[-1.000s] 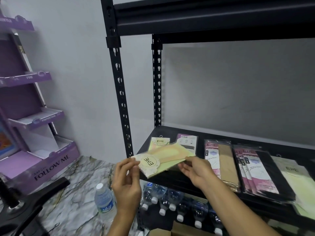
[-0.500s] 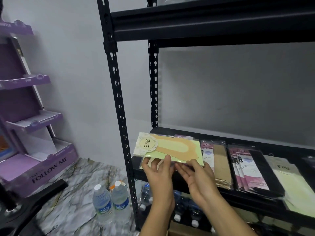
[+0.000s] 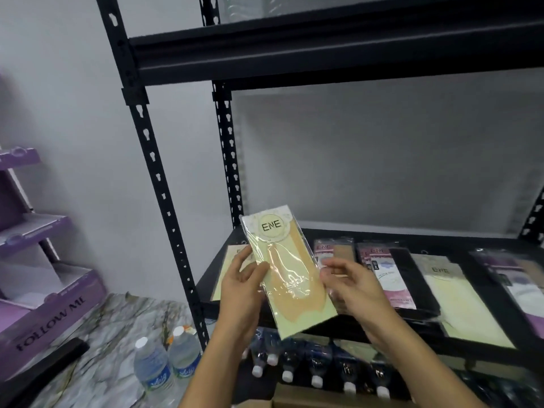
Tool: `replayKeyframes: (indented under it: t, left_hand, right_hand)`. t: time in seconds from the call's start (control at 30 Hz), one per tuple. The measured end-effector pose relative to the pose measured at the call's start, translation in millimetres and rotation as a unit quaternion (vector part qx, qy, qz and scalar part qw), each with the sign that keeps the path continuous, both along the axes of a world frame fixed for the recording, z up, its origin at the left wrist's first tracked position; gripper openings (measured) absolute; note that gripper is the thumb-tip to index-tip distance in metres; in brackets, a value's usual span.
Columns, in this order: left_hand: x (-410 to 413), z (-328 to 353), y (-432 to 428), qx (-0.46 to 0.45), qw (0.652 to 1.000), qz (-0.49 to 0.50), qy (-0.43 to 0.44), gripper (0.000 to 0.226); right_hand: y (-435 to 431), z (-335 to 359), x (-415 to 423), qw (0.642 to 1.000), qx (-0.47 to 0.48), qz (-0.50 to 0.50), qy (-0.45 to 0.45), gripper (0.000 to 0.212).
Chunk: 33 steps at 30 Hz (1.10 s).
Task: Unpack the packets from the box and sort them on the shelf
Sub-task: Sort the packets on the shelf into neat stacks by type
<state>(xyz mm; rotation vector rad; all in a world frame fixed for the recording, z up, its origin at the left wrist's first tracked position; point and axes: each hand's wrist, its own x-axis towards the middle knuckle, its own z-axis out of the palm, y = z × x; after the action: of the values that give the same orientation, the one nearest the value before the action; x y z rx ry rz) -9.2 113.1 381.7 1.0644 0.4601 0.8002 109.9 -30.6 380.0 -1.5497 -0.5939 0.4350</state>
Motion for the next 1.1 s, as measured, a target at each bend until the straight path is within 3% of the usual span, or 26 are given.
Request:
replayKeyframes:
  t: [0.23, 0.47, 0.6, 0.73, 0.87, 1.1]
  left_hand:
    - [33.3, -16.6, -33.2, 0.038, 0.997, -0.017, 0.068, 0.032]
    - [57.1, -38.1, -71.5, 0.121, 0.981, -0.095, 0.121, 0.066]
    - [74.7, -33.0, -98.7, 0.167, 0.969, -0.114, 0.144, 0.067]
    - [112.7, -29.3, -130.5, 0.256, 0.945, -0.093, 0.18, 0.055]
    - [157.7, -33.6, -162.0, 0.379, 0.9, -0.083, 0.202, 0.041]
    - [215.1, -39.4, -203.1, 0.606, 0.71, -0.131, 0.334, 0.054]
  right_hand:
    - [-22.4, -22.7, 12.6, 0.994, 0.044, -0.07, 0.072, 0.024]
    - [-57.7, -26.7, 28.3, 0.987, 0.034, -0.149, 0.043, 0.022]
    - [-85.7, -25.3, 41.3, 0.981, 0.03, -0.187, 0.03, 0.021]
    - [-118.8, -27.4, 66.9, 0.973, 0.009, -0.232, 0.011, 0.02]
    - [-152.7, -33.4, 101.7, 0.962, -0.046, -0.268, 0.0, 0.03]
    - [-184.1, -55.0, 155.5, 0.933, -0.172, -0.307, -0.076, 0.034]
